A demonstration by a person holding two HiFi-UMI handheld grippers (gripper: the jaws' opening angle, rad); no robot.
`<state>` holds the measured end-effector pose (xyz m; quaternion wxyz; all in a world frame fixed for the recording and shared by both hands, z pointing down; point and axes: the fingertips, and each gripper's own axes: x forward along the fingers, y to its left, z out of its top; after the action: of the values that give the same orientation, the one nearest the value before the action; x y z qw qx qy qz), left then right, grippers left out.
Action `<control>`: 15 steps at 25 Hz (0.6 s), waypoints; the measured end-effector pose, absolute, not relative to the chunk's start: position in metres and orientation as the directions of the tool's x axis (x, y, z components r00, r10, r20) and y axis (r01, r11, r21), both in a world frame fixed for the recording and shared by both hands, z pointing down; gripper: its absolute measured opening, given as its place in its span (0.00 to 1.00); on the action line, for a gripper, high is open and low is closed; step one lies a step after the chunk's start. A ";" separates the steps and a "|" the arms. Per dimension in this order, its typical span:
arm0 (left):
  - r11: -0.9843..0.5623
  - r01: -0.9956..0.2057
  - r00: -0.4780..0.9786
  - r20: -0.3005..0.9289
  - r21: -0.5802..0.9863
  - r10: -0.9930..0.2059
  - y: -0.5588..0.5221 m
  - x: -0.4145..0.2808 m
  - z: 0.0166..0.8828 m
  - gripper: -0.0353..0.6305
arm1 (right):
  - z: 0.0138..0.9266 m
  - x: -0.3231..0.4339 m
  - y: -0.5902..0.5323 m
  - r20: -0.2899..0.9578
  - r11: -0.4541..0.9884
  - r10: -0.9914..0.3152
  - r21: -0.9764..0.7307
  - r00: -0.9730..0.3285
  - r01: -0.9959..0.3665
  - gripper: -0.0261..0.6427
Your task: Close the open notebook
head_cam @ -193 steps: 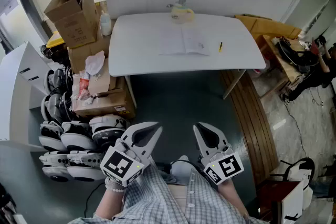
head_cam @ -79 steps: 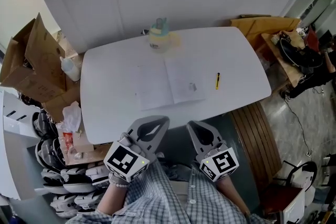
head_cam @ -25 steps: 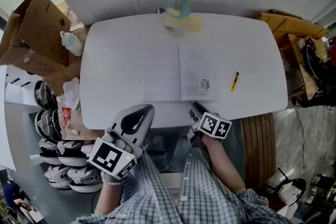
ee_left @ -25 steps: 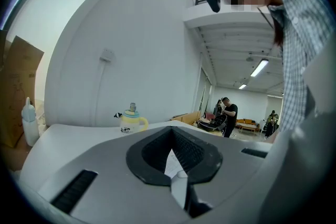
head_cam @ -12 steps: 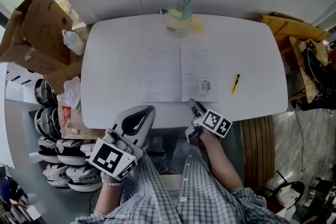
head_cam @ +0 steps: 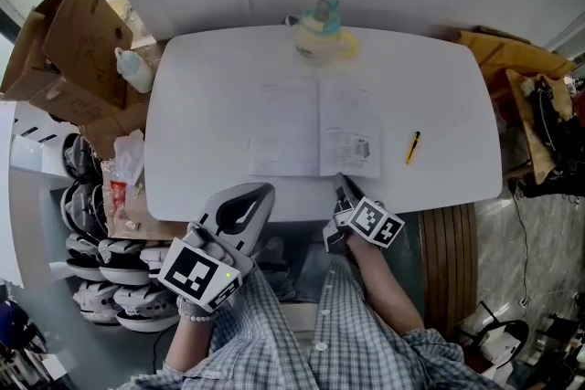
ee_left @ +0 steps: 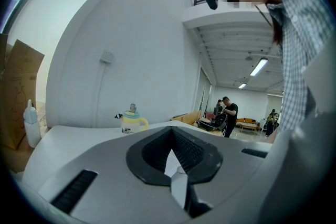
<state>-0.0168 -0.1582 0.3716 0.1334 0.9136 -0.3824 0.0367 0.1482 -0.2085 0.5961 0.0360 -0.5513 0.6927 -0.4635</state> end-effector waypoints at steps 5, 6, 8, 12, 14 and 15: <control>-0.676 -0.706 0.708 0.165 0.212 -0.687 -0.155 -0.018 0.371 0.06 | 0.589 0.133 -0.206 0.476 0.090 -0.772 -0.574 -0.422 -0.814 0.09; -0.676 -0.705 0.708 0.164 0.212 -0.687 -0.155 -0.019 0.371 0.06 | 0.587 0.130 -0.206 0.478 0.111 -0.768 -0.556 -0.426 -0.824 0.09; -0.677 -0.704 0.709 0.163 0.213 -0.686 -0.154 -0.020 0.370 0.06 | 0.584 0.124 -0.205 0.481 0.151 -0.762 -0.519 -0.434 -0.841 0.09; -0.678 -0.703 0.710 0.163 0.216 -0.685 -0.154 -0.022 0.371 0.06 | 0.579 0.109 -0.205 0.499 0.255 -0.736 -0.422 -0.458 -0.870 0.09; -0.677 -0.704 0.709 0.163 0.216 -0.686 -0.154 -0.022 0.371 0.06 | 0.578 0.102 -0.205 0.514 0.322 -0.718 -0.353 -0.470 -0.878 0.09; -0.676 -0.704 0.709 0.164 0.217 -0.686 -0.154 -0.023 0.372 0.06 | 0.578 0.099 -0.205 0.521 0.351 -0.710 -0.323 -0.474 -0.879 0.09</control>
<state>-0.0227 -0.1541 0.3717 0.1328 0.9148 -0.3800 0.0343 0.0989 -0.2053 0.5776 -0.1467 -0.4912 0.8087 -0.2885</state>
